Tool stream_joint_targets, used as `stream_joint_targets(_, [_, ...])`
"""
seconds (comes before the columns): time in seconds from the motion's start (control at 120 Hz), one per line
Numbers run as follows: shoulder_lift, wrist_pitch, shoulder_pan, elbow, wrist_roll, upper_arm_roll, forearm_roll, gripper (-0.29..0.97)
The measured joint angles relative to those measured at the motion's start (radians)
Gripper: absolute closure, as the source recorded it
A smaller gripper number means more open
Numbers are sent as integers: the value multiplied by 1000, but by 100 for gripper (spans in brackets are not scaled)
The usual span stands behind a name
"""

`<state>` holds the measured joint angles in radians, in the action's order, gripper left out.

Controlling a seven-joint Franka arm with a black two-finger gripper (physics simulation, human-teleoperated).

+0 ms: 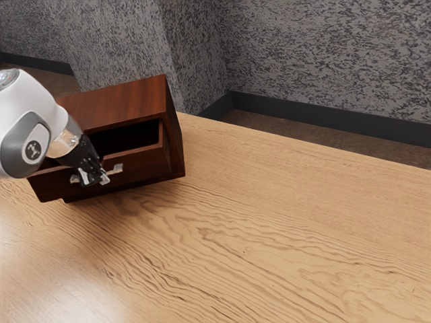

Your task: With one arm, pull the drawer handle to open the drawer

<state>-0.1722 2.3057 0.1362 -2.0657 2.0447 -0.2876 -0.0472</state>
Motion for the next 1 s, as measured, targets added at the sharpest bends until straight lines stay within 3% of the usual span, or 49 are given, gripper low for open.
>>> stream_joint_targets(1.0, [-221, -2, 7, -219, 1, 54, -46, 79])
